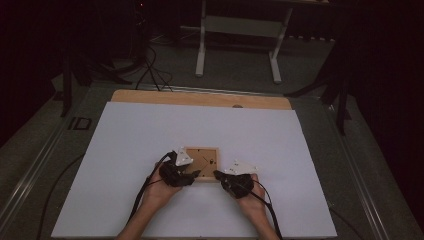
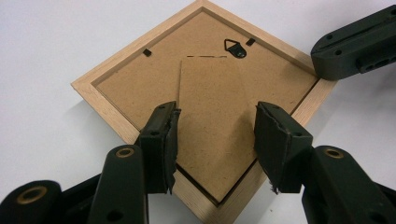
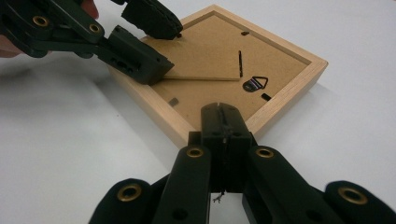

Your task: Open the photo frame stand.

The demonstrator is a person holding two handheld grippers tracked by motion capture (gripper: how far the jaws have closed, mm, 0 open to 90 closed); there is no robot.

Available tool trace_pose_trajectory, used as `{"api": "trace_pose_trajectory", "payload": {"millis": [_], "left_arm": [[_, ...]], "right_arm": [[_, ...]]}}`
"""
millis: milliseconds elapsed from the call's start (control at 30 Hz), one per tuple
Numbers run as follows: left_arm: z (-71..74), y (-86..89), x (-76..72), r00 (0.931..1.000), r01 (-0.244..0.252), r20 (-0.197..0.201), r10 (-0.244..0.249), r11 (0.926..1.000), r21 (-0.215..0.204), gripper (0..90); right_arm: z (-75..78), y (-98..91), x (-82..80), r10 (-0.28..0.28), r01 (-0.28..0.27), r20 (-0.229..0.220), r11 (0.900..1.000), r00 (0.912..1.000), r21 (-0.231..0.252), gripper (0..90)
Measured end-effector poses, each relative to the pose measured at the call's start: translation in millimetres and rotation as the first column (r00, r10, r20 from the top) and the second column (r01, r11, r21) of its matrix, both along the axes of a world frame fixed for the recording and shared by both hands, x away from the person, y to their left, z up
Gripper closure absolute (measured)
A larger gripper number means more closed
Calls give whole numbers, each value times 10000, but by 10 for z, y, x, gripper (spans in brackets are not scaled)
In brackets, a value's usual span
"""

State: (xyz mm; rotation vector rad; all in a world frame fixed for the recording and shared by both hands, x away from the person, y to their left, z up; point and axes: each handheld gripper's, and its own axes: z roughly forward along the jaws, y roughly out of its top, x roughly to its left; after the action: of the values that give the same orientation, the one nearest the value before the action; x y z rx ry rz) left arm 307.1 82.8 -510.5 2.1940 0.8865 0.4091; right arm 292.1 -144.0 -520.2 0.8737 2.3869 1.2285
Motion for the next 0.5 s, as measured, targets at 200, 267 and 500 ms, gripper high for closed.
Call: {"api": "trace_pose_trajectory", "payload": {"millis": [200,267,500], "left_arm": [[49,-14,-7,9997,1,229,-3,10000,72,510],[118,-27,-9,9992,-49,403,48,10000,9,511],[291,-91,45,9979,34,653,-32,10000,-29,512]], "right_arm": [[0,1,-1,15,-15,15,10000,10000,-22,900],[1,3,-3,7,-7,8,10000,10000,-20,900],[1,2,-1,28,-28,10,10000,10000,-36,900]]}}
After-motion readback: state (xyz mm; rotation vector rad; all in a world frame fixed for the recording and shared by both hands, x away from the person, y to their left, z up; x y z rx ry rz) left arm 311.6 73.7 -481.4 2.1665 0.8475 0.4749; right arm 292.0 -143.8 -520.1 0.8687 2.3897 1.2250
